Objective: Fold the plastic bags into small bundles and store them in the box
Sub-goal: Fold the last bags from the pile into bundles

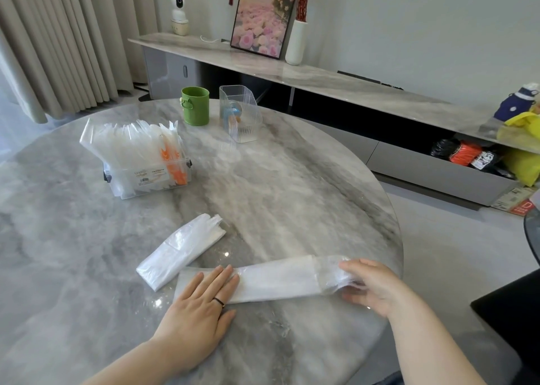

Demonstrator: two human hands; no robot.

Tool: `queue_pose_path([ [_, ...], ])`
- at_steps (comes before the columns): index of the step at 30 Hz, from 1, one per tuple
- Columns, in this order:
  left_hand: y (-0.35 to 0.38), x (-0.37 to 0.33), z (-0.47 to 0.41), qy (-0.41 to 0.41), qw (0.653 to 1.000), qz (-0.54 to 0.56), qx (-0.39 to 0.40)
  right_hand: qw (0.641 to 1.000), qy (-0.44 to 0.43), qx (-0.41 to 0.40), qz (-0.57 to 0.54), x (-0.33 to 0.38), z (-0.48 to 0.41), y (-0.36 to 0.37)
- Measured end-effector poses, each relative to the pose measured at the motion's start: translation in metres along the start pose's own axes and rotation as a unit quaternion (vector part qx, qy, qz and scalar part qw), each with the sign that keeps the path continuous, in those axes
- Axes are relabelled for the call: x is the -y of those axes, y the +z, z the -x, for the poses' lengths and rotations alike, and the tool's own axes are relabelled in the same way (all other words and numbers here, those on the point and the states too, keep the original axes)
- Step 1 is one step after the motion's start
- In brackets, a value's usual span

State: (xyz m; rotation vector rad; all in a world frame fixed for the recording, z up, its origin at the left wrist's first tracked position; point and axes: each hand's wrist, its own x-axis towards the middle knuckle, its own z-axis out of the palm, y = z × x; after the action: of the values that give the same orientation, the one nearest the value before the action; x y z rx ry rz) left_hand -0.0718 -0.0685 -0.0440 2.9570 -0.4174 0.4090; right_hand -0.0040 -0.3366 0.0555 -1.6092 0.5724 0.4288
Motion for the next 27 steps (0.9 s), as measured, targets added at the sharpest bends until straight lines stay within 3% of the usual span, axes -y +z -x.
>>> queue_pose_path([
  [3, -0.001, 0.000, 0.000, -0.002, 1.000, -0.007, 0.009, 0.957, -0.001, 0.050, -0.286, 0.000, 0.005, 0.009],
  [7, -0.001, 0.001, 0.002, -0.006, 1.000, -0.011, 0.026, 0.896, -0.035, 0.044, -0.441, -0.020, 0.010, 0.034],
  [12, -0.009, -0.004, -0.002, -0.009, 0.997, -0.009, 0.081, 0.900, -0.064, -0.027, -0.430, -0.037, 0.016, 0.049],
  [16, -0.009, -0.006, -0.004, -0.011, 0.996, -0.015, 0.089, 0.902, -0.082, -0.003, -0.424, -0.034, 0.028, 0.051],
  [19, -0.008, -0.008, -0.004, -0.009, 0.996, -0.032, 0.088, 0.958, -0.108, -0.027, -0.263, -0.043, 0.027, 0.055],
  [23, -0.010, -0.008, -0.004, -0.016, 0.994, -0.034, 0.101, 0.973, -0.150, -0.150, -0.094, -0.043, 0.013, 0.058],
  [25, -0.011, -0.008, -0.004, -0.025, 0.994, -0.028, 0.105, 0.971, -0.144, -0.135, -0.135, -0.033, 0.010, 0.055],
  [27, -0.012, -0.008, -0.003, -0.034, 0.993, -0.022, 0.110, 0.960, -0.107, -0.061, -0.250, -0.023, 0.012, 0.052],
])
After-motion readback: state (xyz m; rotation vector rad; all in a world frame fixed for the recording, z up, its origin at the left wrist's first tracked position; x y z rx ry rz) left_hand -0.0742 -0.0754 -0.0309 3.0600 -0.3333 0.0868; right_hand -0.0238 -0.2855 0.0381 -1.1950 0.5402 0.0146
